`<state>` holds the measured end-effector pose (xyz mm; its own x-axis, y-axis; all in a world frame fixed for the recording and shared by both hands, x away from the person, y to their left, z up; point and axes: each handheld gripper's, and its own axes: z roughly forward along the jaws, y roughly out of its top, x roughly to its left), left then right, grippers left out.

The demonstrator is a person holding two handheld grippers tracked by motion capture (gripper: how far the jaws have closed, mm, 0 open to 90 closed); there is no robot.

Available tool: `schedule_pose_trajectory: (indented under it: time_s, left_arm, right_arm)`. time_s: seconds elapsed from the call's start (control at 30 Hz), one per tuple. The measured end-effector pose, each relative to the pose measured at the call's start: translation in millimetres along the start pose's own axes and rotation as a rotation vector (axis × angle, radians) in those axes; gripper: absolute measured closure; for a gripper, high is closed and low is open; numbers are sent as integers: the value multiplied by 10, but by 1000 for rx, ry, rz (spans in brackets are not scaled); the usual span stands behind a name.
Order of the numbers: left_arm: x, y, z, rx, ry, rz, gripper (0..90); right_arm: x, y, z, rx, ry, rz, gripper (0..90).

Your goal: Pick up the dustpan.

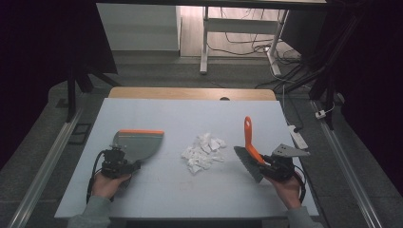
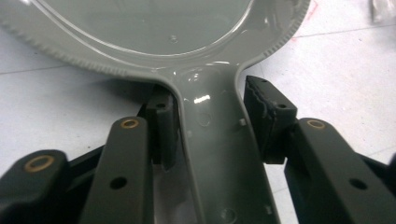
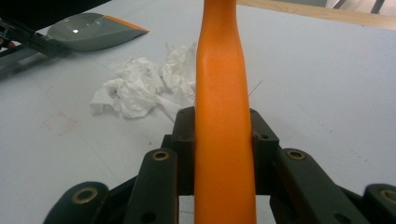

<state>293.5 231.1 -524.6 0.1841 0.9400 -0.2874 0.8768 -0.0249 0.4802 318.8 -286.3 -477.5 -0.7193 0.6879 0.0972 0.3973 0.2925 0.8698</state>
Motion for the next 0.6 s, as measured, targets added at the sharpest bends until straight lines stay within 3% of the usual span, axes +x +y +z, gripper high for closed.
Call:
schedule_pose_trajectory:
  time_s: [0.17,0.6]
  left_arm:
    - [11,-9,-45,-42,7,-1,608]
    - [63,-31,-103,-87,11,25,615]
  right_arm:
    - [4,-1,3,5,-3,-5,701]
    - [9,6,-4,0,0,-3,702]
